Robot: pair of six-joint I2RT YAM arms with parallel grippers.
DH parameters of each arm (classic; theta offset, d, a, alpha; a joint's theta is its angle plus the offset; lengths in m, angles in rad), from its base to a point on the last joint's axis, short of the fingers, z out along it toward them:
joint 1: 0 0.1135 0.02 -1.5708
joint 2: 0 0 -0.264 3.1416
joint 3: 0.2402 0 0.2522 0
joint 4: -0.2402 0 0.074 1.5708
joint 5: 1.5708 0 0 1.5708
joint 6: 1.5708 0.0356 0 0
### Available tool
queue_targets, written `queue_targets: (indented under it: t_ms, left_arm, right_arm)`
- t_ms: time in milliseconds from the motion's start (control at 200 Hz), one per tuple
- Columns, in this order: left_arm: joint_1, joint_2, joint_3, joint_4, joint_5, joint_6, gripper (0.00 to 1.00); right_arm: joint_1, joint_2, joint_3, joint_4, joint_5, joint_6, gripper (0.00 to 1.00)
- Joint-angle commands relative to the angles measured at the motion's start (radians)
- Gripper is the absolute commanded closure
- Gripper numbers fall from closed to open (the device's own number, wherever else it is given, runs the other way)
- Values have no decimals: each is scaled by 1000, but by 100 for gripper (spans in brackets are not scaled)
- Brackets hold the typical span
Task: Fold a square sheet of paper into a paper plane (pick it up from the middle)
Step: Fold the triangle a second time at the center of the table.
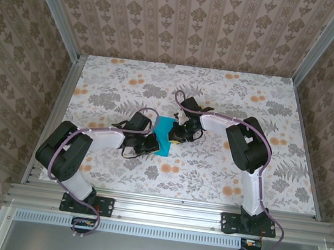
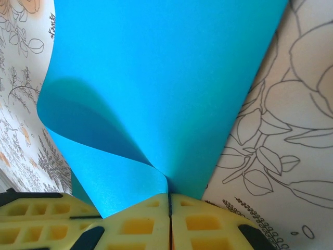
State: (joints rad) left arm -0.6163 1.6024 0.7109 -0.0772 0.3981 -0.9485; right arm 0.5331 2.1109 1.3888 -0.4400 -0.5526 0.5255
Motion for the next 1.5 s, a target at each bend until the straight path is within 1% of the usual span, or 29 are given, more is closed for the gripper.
queue_targets:
  t_ms: [0, 280, 470, 960, 1235, 1495]
  left_arm:
    - [-11, 25, 32, -91, -27, 29, 95]
    - [-23, 58, 66, -159, -41, 60, 97]
    - [-26, 65, 74, -177, -50, 65, 97]
    - [-29, 65, 81, -194, -56, 73, 98]
    - [-29, 68, 84, -196, -54, 77, 98]
    - [-31, 69, 95, -200, -57, 79, 98]
  right_arm:
    - [-5, 14, 21, -49, 41, -19, 91]
    - [-7, 11, 28, -36, 31, -27, 91]
    - [-5, 11, 32, -31, 24, -36, 90]
    - [-7, 8, 30, 10, 13, -29, 90]
    - [-8, 8, 24, 51, -20, -13, 90]
    - [-8, 24, 21, 24, 1, -23, 90]
